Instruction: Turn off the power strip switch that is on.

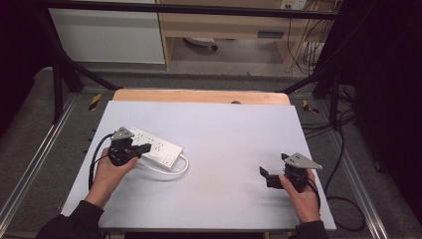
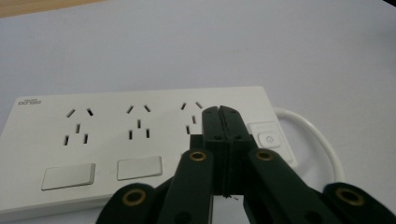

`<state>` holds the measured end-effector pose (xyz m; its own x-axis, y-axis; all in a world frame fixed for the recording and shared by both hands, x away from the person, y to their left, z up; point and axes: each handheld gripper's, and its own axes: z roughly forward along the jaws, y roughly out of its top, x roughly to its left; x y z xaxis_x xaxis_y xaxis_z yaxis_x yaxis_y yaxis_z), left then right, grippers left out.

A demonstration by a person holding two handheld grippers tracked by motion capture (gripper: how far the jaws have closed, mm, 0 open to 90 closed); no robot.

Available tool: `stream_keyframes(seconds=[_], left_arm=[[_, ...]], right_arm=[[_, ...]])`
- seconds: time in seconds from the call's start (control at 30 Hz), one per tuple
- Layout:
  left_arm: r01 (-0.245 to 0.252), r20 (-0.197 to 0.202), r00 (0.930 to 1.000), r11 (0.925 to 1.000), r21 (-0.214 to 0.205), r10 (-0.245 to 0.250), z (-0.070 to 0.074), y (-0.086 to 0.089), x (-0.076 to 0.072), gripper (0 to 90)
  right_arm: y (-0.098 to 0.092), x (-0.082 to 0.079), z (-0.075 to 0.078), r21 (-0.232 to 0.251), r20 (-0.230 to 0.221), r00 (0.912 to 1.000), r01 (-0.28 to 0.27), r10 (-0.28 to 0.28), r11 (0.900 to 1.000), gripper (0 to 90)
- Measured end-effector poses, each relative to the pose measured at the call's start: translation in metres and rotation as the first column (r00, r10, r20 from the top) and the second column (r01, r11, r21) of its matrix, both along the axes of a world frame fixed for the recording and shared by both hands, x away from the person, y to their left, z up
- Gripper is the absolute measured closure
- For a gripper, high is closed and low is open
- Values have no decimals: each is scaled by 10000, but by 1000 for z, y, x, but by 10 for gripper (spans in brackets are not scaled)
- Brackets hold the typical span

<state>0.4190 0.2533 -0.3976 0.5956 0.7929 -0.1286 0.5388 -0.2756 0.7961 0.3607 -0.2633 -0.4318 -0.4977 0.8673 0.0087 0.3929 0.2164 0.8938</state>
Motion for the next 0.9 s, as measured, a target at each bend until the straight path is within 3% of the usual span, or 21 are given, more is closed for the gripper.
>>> stream_keyframes(seconds=[0.9], left_arm=[[-278, 133, 9995, 9983, 511, 271, -18, -4, 2, 900]], right_arm=[[0, 0, 0, -8, 18, 10000, -22, 22, 10000, 27]])
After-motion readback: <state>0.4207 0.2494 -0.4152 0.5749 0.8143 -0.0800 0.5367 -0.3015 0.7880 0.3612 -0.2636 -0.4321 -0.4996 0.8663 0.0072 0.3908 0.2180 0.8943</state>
